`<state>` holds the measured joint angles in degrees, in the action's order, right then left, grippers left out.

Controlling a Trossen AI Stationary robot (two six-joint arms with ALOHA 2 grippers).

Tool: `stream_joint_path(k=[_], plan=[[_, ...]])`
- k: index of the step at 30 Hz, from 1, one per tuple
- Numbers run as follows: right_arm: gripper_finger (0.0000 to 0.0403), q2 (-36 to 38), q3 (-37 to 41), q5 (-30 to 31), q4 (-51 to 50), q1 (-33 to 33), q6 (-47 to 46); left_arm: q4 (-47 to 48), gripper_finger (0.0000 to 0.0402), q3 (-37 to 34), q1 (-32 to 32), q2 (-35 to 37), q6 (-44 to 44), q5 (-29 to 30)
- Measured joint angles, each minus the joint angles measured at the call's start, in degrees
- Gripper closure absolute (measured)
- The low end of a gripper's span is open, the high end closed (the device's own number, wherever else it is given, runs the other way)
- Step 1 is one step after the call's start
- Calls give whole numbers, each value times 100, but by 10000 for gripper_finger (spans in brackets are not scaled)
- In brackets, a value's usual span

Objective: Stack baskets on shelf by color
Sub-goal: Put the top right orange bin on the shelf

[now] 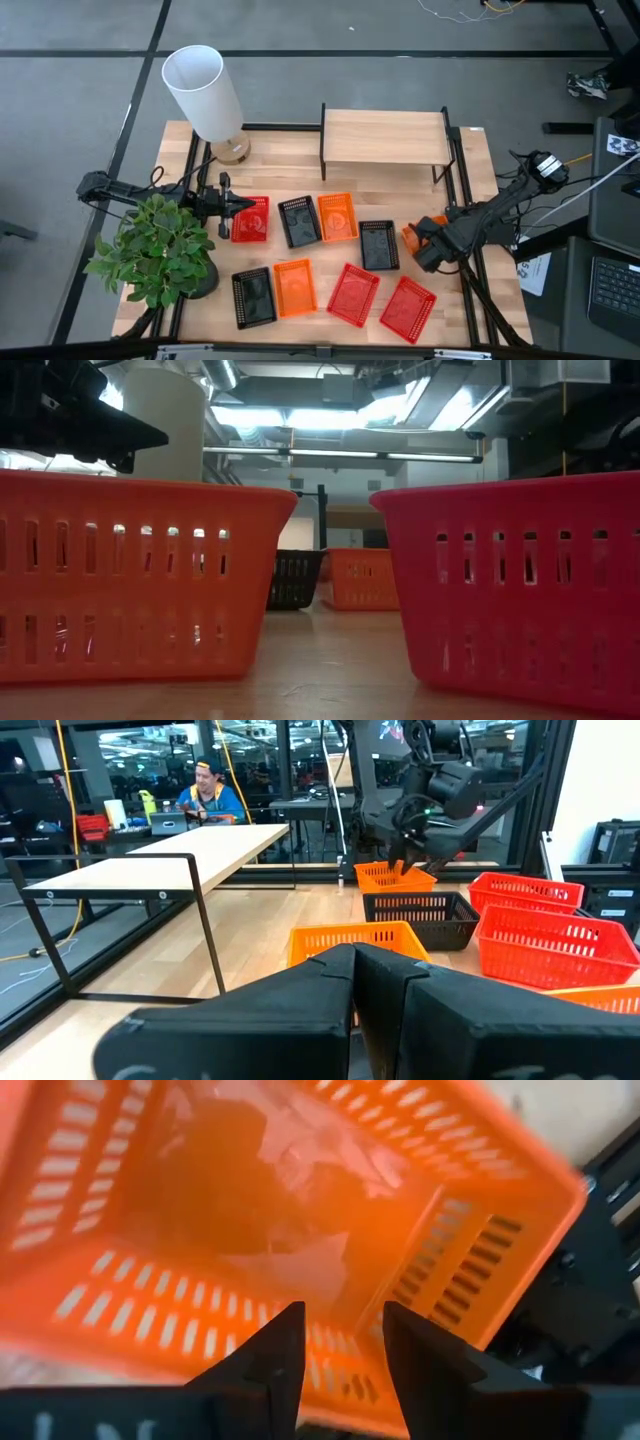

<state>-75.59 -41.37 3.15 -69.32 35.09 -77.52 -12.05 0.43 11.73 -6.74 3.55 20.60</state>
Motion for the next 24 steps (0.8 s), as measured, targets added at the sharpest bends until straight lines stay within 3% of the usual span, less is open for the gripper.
stream_joint_path(k=[12, 17, 24], plan=[[267, -17, 224, 1348, 39, -624, 48, 97, 401, 0, 0, 2, -2, -2], [267, -20, 226, 1968, 572, -843, 68, 116, 401, 1, 1, 1, 0, -2], [267, -12, 92, 1772, 820, -899, 409, 115, 401, 1, 1, 0, 0, -2]])
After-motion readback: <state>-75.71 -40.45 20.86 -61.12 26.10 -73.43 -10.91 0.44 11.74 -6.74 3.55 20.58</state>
